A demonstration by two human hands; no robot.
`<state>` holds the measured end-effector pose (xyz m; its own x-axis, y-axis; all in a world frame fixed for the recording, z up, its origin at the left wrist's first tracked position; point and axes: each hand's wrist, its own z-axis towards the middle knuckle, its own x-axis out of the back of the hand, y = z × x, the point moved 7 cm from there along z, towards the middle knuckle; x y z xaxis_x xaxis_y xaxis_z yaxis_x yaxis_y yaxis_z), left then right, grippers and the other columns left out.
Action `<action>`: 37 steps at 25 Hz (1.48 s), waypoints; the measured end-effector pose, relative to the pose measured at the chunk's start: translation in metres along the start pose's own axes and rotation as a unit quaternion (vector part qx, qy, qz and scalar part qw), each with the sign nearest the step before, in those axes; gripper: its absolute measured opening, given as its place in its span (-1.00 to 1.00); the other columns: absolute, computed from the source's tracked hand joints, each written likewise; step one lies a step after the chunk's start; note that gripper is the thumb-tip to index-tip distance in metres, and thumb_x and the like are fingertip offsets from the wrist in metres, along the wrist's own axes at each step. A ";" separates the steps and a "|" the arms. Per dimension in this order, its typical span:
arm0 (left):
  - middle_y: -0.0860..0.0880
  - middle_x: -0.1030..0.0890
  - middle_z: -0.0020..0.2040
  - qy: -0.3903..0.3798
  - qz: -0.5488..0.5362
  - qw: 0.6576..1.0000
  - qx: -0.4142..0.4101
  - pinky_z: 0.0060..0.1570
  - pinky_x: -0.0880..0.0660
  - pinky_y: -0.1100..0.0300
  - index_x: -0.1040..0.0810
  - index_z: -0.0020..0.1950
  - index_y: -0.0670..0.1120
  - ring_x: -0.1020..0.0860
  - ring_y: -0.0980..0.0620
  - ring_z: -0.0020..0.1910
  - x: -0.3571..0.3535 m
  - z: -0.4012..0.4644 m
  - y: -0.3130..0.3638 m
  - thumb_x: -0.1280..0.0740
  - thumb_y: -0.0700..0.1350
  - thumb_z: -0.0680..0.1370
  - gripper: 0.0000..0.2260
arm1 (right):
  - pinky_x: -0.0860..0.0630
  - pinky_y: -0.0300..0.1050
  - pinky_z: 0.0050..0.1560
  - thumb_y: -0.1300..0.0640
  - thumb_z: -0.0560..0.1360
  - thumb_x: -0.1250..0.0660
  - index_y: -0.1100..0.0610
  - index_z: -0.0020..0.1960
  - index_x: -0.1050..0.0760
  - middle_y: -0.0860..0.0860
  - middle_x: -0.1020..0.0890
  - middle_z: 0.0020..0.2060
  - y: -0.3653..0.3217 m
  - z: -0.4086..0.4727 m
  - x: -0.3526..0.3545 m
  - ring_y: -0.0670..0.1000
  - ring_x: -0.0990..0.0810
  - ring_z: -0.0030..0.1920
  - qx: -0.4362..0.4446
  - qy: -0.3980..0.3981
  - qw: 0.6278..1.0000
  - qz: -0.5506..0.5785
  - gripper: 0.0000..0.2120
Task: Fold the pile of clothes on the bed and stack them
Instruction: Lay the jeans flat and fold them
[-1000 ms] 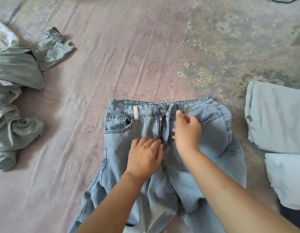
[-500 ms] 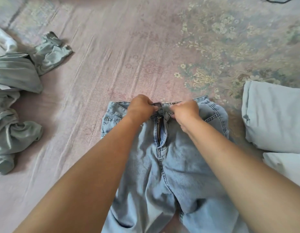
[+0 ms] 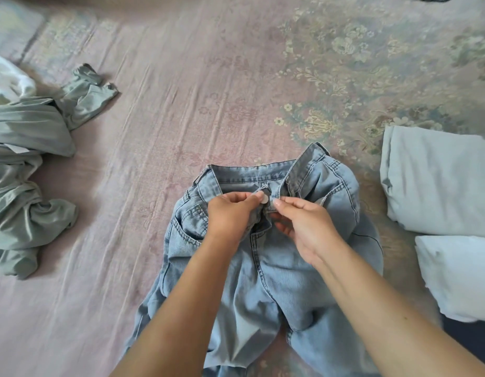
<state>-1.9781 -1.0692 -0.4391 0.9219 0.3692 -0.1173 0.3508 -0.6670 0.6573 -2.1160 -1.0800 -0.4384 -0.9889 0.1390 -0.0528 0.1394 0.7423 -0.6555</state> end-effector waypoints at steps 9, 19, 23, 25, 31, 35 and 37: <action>0.04 -0.45 -0.56 0.035 0.027 0.998 -0.044 -0.62 -0.25 0.38 -0.59 -0.21 -0.21 -0.31 0.19 -0.65 0.001 -0.011 -0.015 -0.44 -0.19 0.48 -0.88 | -0.60 -0.19 -0.13 0.37 0.50 -0.31 0.26 -0.18 -0.59 0.08 -0.67 -0.32 0.008 -0.019 0.005 -0.01 -0.62 -0.24 0.024 0.003 0.995 0.102 -0.87; -0.01 -0.57 -0.43 0.082 0.134 0.978 -0.139 -0.36 -0.47 0.21 -0.58 -0.30 -0.08 -0.48 0.10 -0.45 0.000 -0.018 -0.003 -0.46 -0.16 0.47 -0.85 | -0.58 -0.25 -0.26 0.43 0.44 -0.35 0.25 -0.19 -0.57 0.08 -0.66 -0.37 0.016 -0.021 0.007 -0.04 -0.62 -0.31 0.026 -0.009 0.992 0.123 -0.87; 0.07 -0.51 -0.52 -0.040 0.097 0.991 -0.079 -0.57 -0.32 0.38 -0.59 -0.15 -0.19 -0.38 0.21 -0.61 -0.006 -0.018 -0.012 -0.34 -0.28 0.55 -0.91 | -0.60 -0.18 -0.28 0.35 0.45 -0.40 0.22 -0.19 -0.57 0.12 -0.64 -0.32 0.017 -0.020 0.015 0.00 -0.59 -0.32 0.041 0.007 0.999 0.023 -0.92; 0.08 -0.55 -0.46 -0.041 0.174 0.979 -0.102 -0.44 -0.41 0.33 -0.61 -0.09 -0.17 -0.45 0.16 -0.50 -0.005 -0.015 -0.007 -0.31 -0.26 0.57 -0.90 | -0.60 -0.15 -0.28 0.28 0.47 -0.40 0.18 -0.23 -0.57 0.11 -0.63 -0.33 0.013 -0.020 0.015 0.03 -0.58 -0.33 0.098 0.030 0.991 -0.090 -0.89; -0.11 -0.62 -0.09 0.146 0.405 0.825 -0.367 0.00 -0.46 0.14 -0.65 -0.01 -0.22 -0.56 -0.10 -0.08 -0.010 -0.048 0.023 -0.30 -0.19 0.56 -0.84 | -0.43 -0.30 -0.21 0.16 0.49 -0.38 0.14 -0.18 -0.55 0.01 -0.62 -0.30 0.002 -0.035 0.005 0.00 -0.57 -0.24 0.244 0.114 0.929 -0.253 -0.91; -0.02 -0.65 -0.17 0.122 0.346 0.889 -0.273 -0.07 -0.49 0.16 -0.68 -0.07 -0.11 -0.59 0.01 -0.14 -0.007 -0.049 0.010 -0.40 0.01 0.51 -0.81 | -0.40 -0.11 -0.17 0.18 0.51 -0.36 0.23 -0.14 -0.54 0.09 -0.59 -0.24 0.005 -0.044 -0.001 0.09 -0.54 -0.20 0.322 0.144 0.888 -0.294 -0.88; -0.01 -0.67 -0.26 0.083 0.295 0.929 -0.209 -0.12 -0.53 0.13 -0.69 -0.12 -0.09 -0.62 0.01 -0.21 -0.005 -0.045 0.007 -0.45 0.00 0.47 -0.84 | -0.36 -0.16 -0.23 0.23 0.48 -0.37 0.25 -0.17 -0.53 0.10 -0.56 -0.27 0.005 -0.051 -0.001 0.10 -0.53 -0.26 0.385 0.153 0.858 -0.303 -0.91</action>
<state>-1.9876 -1.0464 -0.4010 0.8831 0.1370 0.4487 -0.3339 -0.4884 0.8062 -2.1114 -1.0432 -0.4035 -0.7911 0.1330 0.5971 -0.5883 0.1018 -0.8022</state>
